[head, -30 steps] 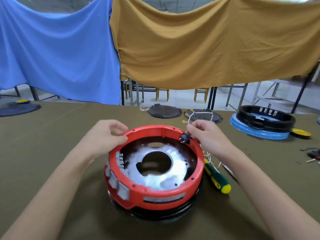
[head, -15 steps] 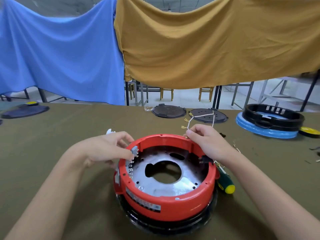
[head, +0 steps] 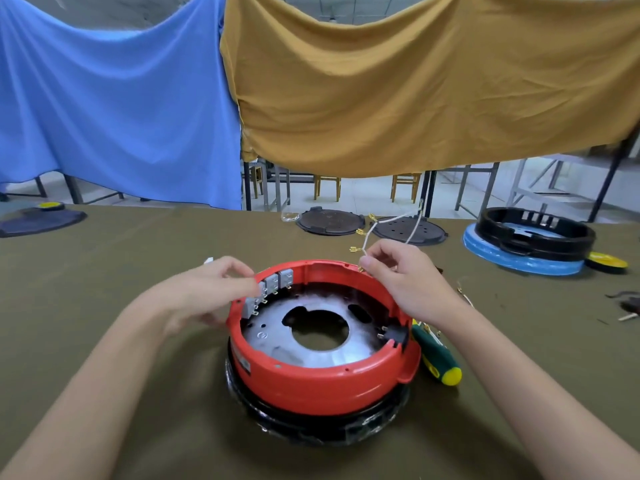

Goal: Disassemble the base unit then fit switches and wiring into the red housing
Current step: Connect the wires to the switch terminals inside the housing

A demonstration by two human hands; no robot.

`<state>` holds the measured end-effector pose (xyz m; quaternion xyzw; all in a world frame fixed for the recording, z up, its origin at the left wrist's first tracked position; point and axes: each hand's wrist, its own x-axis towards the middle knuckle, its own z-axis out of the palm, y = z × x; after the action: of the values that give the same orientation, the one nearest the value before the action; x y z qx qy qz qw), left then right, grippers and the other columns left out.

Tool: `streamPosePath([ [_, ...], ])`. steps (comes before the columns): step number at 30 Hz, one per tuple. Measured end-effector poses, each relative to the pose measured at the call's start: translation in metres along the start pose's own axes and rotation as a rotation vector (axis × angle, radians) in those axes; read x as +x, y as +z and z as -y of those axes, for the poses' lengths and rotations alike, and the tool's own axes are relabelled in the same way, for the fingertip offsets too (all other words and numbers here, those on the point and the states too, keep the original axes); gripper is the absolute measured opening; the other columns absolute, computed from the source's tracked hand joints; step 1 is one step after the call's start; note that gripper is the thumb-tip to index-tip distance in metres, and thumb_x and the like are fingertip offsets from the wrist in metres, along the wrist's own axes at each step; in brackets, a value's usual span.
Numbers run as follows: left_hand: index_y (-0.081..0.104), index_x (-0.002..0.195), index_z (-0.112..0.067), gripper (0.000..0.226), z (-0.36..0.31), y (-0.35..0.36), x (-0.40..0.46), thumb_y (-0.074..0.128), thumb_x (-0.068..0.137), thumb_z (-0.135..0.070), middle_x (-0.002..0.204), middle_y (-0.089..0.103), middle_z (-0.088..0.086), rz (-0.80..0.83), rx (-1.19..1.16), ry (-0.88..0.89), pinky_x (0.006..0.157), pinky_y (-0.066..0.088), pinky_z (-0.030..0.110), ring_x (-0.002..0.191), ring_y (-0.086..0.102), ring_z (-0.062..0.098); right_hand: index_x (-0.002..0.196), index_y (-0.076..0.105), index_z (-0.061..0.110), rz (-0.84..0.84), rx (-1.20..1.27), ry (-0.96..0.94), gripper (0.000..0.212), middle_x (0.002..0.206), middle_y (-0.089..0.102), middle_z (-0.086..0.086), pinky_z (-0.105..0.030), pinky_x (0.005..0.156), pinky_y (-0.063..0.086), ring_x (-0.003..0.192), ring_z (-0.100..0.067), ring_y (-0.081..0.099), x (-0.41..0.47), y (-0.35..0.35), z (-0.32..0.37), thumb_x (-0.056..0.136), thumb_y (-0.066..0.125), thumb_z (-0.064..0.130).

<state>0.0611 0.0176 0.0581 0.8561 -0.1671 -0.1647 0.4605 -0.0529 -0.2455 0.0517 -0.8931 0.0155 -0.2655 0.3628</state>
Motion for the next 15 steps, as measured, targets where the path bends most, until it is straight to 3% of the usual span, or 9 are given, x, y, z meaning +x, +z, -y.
streamPosePath([
  [2, 0.065, 0.104, -0.022, 0.024, 0.001, 0.000, -0.001, 0.072, 0.081, -0.019, 0.097, 0.069, 0.003, 0.027, 0.060, 0.027, 0.064, 0.050, 0.031, 0.074, 0.064, 0.017, 0.081, 0.063, 0.020, 0.001, -0.007, -0.021, 0.017, 0.078, 0.065, 0.005, -0.031, 0.073, 0.046, 0.075, -0.015, 0.059, 0.001, 0.001, 0.001, 0.097, 0.059, 0.026],
  [6, 0.071, 0.099, -0.017, 0.020, -0.004, 0.010, 0.006, 0.069, 0.088, -0.001, 0.094, 0.073, 0.005, -0.122, -0.073, 0.213, 0.058, 0.053, 0.020, 0.068, 0.070, 0.008, 0.079, 0.063, 0.027, -0.017, -0.042, -0.075, 0.016, 0.075, 0.066, 0.007, -0.025, 0.074, 0.046, 0.076, -0.010, 0.059, 0.002, 0.001, 0.001, 0.094, 0.064, 0.024],
  [9, 0.072, 0.093, -0.019, 0.015, -0.002, 0.024, 0.017, 0.070, 0.089, -0.005, 0.094, 0.073, 0.002, -0.243, -0.042, 0.290, 0.073, 0.052, 0.023, 0.081, 0.069, 0.012, 0.081, 0.069, 0.028, -0.061, -0.052, -0.109, 0.012, 0.076, 0.069, 0.014, -0.015, 0.072, 0.044, 0.077, -0.003, 0.060, 0.002, -0.001, 0.000, 0.091, 0.068, 0.022],
  [11, 0.071, 0.094, -0.019, 0.010, -0.001, 0.030, 0.020, 0.070, 0.090, -0.010, 0.094, 0.073, -0.001, -0.282, -0.023, 0.320, 0.076, 0.051, 0.022, 0.085, 0.067, 0.011, 0.091, 0.075, 0.026, -0.082, -0.134, -0.162, 0.009, 0.082, 0.068, 0.022, -0.017, 0.079, 0.045, 0.084, -0.001, 0.061, 0.001, -0.004, 0.000, 0.091, 0.068, 0.021],
  [15, 0.070, 0.092, -0.027, 0.003, -0.006, 0.029, 0.011, 0.070, 0.091, -0.024, 0.087, 0.071, -0.015, -0.426, 0.066, 0.484, 0.082, 0.049, 0.022, 0.088, 0.065, 0.001, 0.101, 0.077, 0.016, -0.184, -0.388, -0.374, 0.013, 0.091, 0.073, 0.005, -0.026, 0.077, 0.046, 0.089, -0.018, 0.063, -0.001, -0.007, -0.001, 0.092, 0.068, 0.016],
])
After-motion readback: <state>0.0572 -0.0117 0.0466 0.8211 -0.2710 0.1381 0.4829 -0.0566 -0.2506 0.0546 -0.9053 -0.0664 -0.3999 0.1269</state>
